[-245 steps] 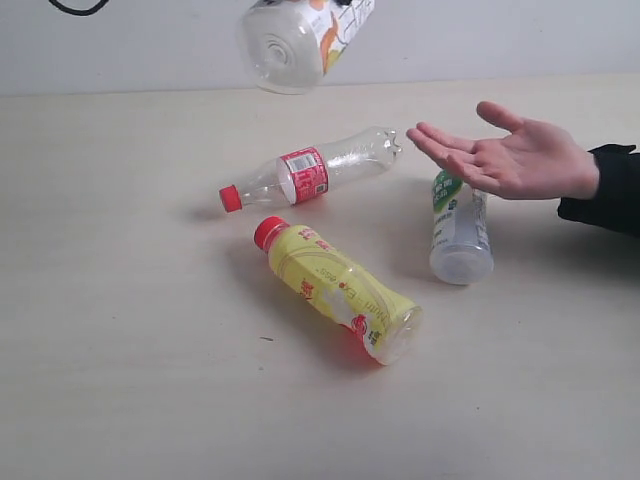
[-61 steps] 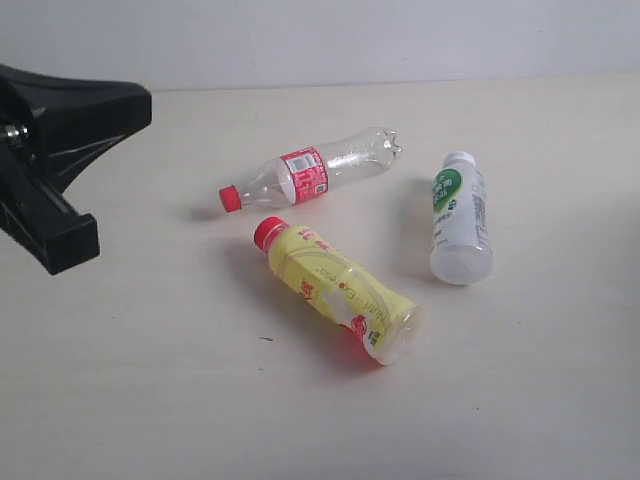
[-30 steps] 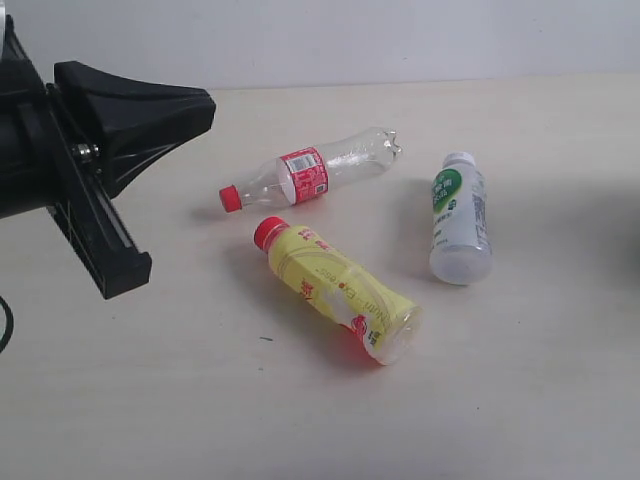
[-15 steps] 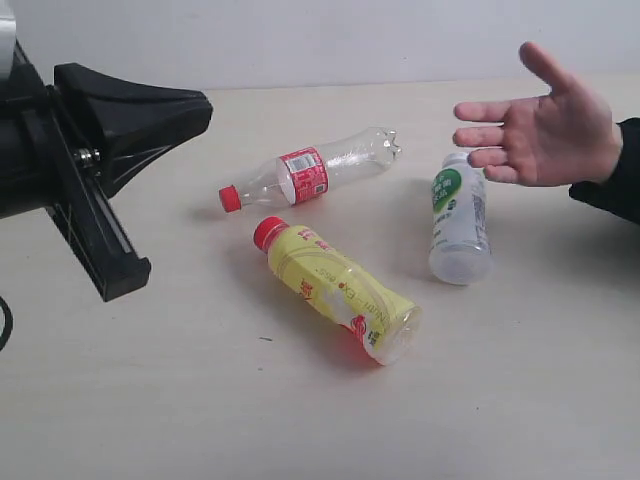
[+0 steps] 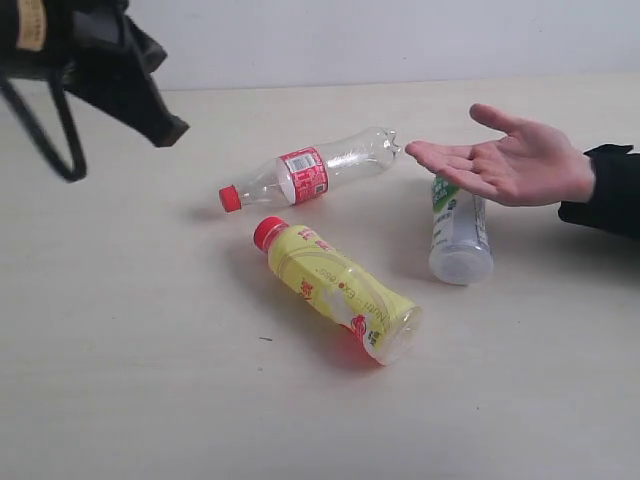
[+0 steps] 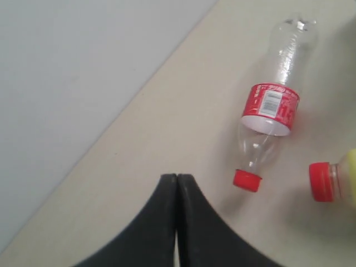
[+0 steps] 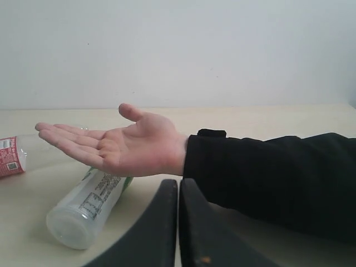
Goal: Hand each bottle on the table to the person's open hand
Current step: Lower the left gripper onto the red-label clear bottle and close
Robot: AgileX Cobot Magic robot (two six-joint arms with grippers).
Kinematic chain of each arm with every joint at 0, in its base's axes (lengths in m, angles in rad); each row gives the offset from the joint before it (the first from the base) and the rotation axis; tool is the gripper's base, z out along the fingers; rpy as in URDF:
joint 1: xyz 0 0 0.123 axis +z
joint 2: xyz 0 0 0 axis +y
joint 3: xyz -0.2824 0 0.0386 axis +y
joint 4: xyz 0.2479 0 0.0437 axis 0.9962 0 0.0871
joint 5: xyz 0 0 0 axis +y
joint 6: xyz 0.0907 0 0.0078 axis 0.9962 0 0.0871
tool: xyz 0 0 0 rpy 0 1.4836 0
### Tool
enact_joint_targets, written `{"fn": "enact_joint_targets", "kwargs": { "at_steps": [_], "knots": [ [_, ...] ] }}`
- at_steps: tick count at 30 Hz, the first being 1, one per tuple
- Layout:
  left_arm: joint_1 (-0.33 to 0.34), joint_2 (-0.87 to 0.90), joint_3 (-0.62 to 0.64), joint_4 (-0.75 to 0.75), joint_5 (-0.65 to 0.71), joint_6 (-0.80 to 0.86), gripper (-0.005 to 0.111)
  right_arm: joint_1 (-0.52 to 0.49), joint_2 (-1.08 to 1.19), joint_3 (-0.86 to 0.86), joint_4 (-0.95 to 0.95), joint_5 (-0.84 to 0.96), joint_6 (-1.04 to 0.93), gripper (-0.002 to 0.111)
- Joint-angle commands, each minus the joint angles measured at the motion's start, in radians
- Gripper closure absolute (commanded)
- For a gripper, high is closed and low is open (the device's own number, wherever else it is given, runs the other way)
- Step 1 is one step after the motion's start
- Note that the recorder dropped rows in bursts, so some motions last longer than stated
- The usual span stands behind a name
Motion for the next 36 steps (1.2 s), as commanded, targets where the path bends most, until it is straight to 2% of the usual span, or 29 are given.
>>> {"fn": "enact_joint_targets", "kwargs": {
  "at_steps": [1,3,10,13,16,18,23,26,29,36],
  "knots": [
    [0.008,0.177,-0.183,-0.323,0.072,0.382,0.107,-0.006,-0.006,0.005,0.000,-0.006,-0.002,0.106],
    [0.024,0.260,-0.285,-0.449,0.125,0.490,0.107,-0.006,-0.006,0.005,0.000,-0.006,-0.002,0.106],
    [0.082,0.565,-0.625,-0.861,0.473,0.897,0.107,-0.006,-0.006,0.005,0.000,-0.006,-0.005,0.106],
    [0.091,0.654,-0.746,-0.950,0.533,0.996,0.107,-0.006,-0.006,0.005,0.000,-0.006,-0.005,0.106],
    [0.091,0.716,-0.826,-0.941,0.521,1.016,0.106,-0.006,-0.006,0.005,0.000,-0.006,0.001,0.106],
    [0.089,0.737,-0.850,-0.930,0.525,1.025,0.095,-0.006,-0.006,0.005,0.000,-0.006,0.001,0.106],
    [0.089,0.762,-0.857,-0.923,0.479,1.024,0.032,-0.006,-0.006,0.005,0.000,-0.006,0.001,0.106],
    [0.089,0.764,-0.857,-0.923,0.451,1.024,0.010,-0.006,-0.006,0.005,0.000,-0.006,0.001,0.106],
    [0.089,0.764,-0.858,-0.923,0.445,1.024,0.003,-0.006,-0.006,0.005,0.000,-0.006,0.001,0.106],
    [0.089,0.768,-0.856,-0.923,0.383,1.040,0.002,-0.006,-0.006,0.005,0.000,-0.006,0.001,0.106]
  ]
}}
